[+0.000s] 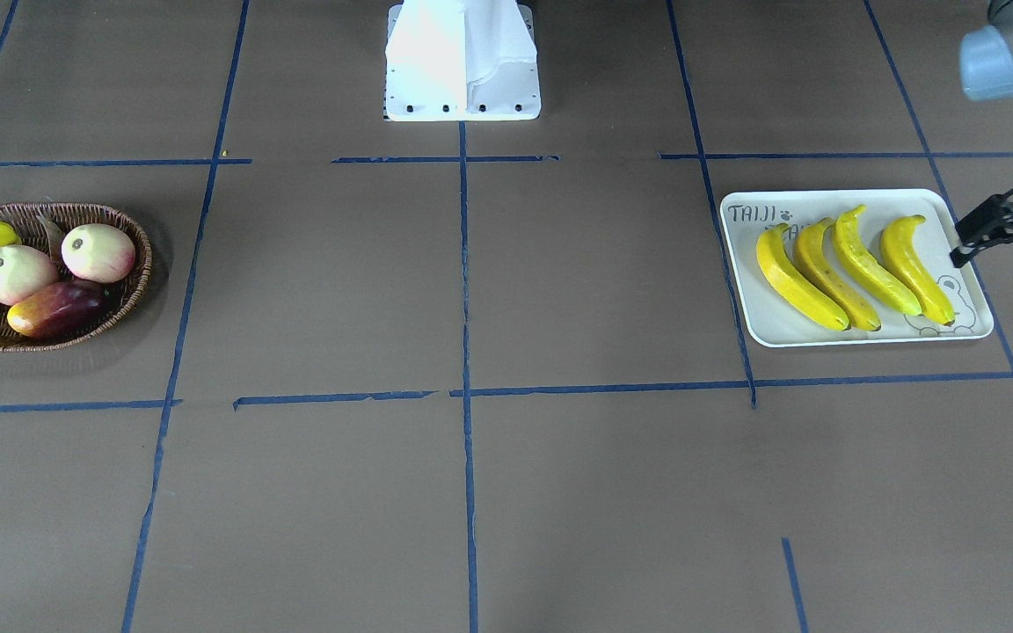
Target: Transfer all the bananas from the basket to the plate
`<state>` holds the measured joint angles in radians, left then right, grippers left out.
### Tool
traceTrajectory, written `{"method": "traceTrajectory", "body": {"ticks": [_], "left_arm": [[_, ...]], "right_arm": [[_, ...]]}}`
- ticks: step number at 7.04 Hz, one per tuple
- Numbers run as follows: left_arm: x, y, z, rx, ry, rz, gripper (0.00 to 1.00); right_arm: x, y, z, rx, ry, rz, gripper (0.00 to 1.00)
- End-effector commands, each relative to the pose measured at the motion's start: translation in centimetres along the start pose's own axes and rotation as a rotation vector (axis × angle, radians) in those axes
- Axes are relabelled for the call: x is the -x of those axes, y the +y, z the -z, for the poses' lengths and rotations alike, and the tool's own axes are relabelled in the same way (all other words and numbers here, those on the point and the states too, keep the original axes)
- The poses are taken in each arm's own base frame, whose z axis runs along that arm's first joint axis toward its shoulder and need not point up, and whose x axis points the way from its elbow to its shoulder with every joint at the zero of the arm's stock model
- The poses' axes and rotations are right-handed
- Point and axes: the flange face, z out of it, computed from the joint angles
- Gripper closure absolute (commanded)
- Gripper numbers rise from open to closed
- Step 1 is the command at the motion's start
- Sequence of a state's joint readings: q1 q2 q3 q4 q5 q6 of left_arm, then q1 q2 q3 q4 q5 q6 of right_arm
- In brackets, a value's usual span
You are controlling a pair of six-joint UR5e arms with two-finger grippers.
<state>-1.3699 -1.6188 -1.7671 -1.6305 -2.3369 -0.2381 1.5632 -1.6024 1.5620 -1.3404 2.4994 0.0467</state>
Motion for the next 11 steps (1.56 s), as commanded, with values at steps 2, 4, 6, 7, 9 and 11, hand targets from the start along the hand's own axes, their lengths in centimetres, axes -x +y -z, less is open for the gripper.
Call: {"method": "traceTrajectory", "body": {"ticks": [2, 4, 6, 7, 9, 11], "left_arm": [[15.5, 3.5, -2.8, 0.096, 0.125, -0.055, 0.0], [16.3, 3.6, -1.8, 0.07, 0.145, -0.043, 0.0], [16.1, 3.3, 1.3, 0.022, 0.102, -0.046, 0.0], [16.5, 3.6, 1.1, 0.034, 0.063, -0.038, 0.0], [17.6, 5.4, -0.4, 0.065, 0.058, -0.005, 0.0], [17.2, 5.2, -0.7, 0.066, 0.057, 0.029, 0.0]], "right_arm": [[-3.7, 2.1, 2.2, -0.042, 0.044, -0.074, 0.0], [-3.8, 2.2, 2.0, -0.033, 0.042, -0.085, 0.0], [-3.9, 2.4, 1.9, -0.03, 0.041, -0.09, 0.0], [-4.2, 2.5, 1.7, -0.024, 0.039, -0.097, 0.0], [-5.2, 2.8, 0.9, -0.006, 0.037, -0.12, 0.0], [-5.4, 2.9, 1.5, 0.021, 0.032, -0.178, 0.0]]}}
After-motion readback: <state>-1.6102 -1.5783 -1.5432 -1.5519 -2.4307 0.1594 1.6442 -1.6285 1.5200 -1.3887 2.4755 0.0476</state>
